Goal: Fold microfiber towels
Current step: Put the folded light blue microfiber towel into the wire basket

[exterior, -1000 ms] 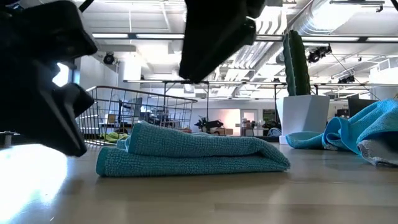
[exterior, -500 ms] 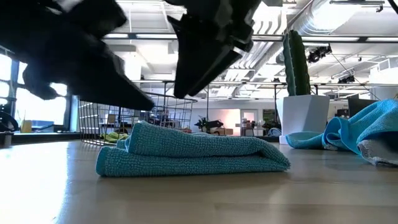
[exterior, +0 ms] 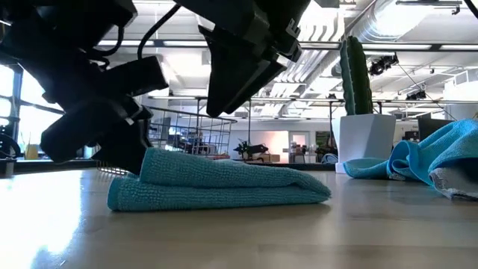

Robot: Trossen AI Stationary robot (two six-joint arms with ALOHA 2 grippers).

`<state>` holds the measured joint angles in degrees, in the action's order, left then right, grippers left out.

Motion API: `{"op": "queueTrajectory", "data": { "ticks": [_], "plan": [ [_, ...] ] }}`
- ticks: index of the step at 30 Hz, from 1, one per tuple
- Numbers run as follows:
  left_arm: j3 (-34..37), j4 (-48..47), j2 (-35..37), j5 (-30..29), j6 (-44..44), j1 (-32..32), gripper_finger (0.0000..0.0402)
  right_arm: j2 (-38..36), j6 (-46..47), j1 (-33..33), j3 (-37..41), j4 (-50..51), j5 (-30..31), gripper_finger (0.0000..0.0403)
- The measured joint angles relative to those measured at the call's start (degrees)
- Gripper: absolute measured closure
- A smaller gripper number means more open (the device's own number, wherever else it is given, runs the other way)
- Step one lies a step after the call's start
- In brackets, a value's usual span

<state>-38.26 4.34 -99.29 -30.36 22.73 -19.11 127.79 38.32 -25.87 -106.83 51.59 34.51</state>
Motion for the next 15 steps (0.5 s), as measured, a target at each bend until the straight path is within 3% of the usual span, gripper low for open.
{"op": "queueTrajectory", "data": {
  "ticks": [7,15],
  "plan": [
    [-0.1,2.5,0.0,6.4,-7.8,-2.4,0.0358,0.0,-4.6,-0.4,0.0,0.4,-0.7,0.0258],
    [-0.5,2.1,2.8,7.4,-7.9,-5.8,0.0357,-0.1,-8.6,-1.9,0.0,4.2,-9.1,0.0258]
  ]
}}
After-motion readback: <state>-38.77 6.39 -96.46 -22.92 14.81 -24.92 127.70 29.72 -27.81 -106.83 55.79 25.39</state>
